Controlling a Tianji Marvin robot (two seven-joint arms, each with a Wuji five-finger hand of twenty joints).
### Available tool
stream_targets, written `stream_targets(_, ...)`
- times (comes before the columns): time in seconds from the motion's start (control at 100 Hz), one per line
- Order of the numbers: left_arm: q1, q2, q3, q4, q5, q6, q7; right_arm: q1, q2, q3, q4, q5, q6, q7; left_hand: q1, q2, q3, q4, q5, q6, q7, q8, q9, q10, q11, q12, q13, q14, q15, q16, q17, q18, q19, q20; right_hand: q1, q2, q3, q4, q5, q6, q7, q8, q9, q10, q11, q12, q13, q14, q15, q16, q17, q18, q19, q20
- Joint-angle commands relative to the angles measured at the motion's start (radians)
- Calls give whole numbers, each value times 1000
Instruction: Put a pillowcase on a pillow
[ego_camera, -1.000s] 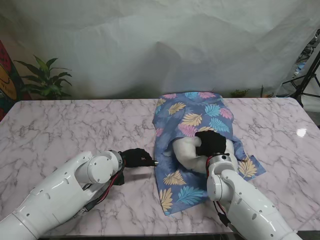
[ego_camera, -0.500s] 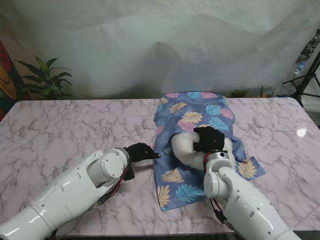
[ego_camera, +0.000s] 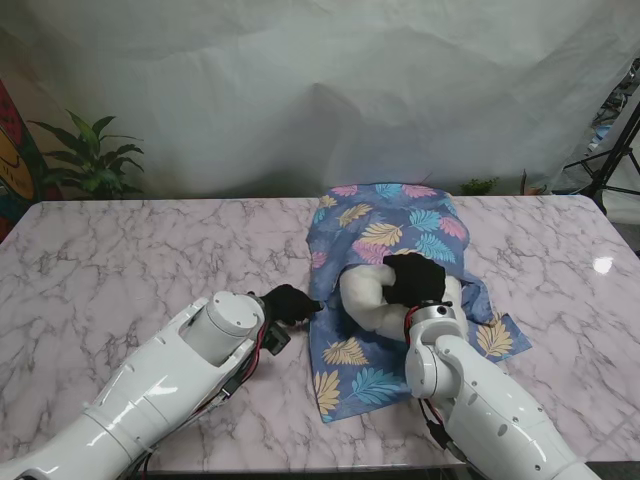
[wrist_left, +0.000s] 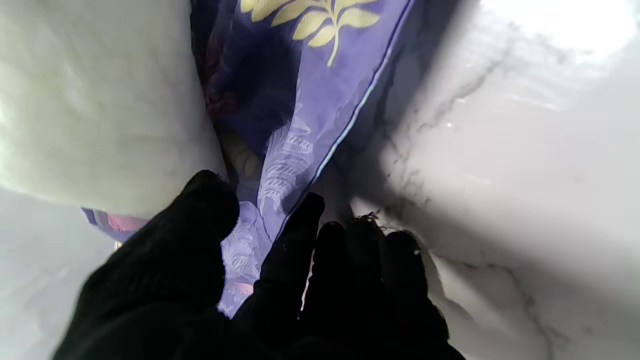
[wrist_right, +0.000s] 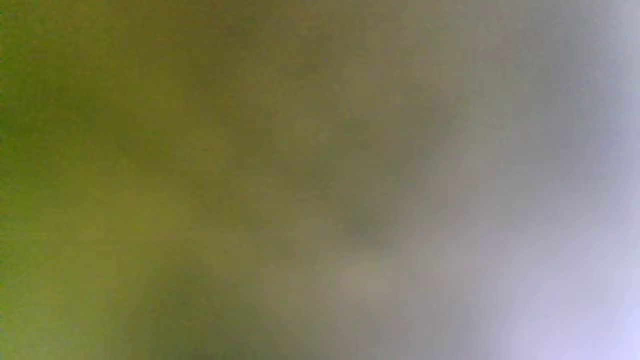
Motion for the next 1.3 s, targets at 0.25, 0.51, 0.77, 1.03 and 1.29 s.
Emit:
stream_targets(0.25, 26, -31, 45, 97, -20, 41, 0, 14, -13, -14, 1, 13, -3, -21, 243, -90, -98, -35, 138, -192, 359, -21, 24, -40, 204, 164, 62, 146, 84, 105, 27, 192, -1, 60, 132, 96, 130, 66, 25, -43, 99, 59, 4, 27, 63, 7, 103, -52, 280, 57, 78, -440, 347, 102)
stream_targets(0.51, 43, -65, 7, 109, -100, 74, 58, 15, -16, -14, 2, 19, -4, -24, 339, -17, 17, -81, -53, -229, 648, 164, 163, 99, -185, -246, 158, 323, -255, -278, 150, 306, -65, -41, 132, 98, 129, 66, 24, -42, 99, 60, 3, 28, 64, 7, 103, -52, 280, 57, 78, -440, 348, 102)
stream_targets(0.77, 81, -89, -56, 105, -242, 37, 98, 43, -32, -52, 56, 44, -18, -60, 488, 80, -81, -50, -168, -194, 707, 459, 607, -4, 38, -49, 617, 237, -52, -293, 632, 349, 76, -256, 133, 99, 130, 66, 22, -41, 99, 60, 1, 29, 66, 7, 103, -54, 280, 57, 78, -442, 348, 102)
stream_targets(1.03, 150, -26, -77, -8, -286, -70, -38, 135, -76, -132, 200, 99, -20, -134, 489, 130, -73, -41, -184, -199, 676, 553, 568, 21, 247, 137, 725, 161, 303, 60, 722, 214, 480, -84, 130, 99, 134, 65, 10, -49, 107, 68, -6, 25, 72, 6, 104, -59, 275, 53, 78, -452, 347, 101)
stream_targets(1.29, 244, 37, -108, -151, -327, -133, -170, 202, -107, -174, 323, 145, -8, -165, 489, 129, -68, -43, -176, -191, 671, 559, 574, 30, 256, 150, 745, 155, 322, 128, 746, 202, 509, -29, 133, 101, 133, 65, 7, -46, 109, 65, -10, 29, 79, 0, 104, -58, 271, 49, 77, -450, 345, 100)
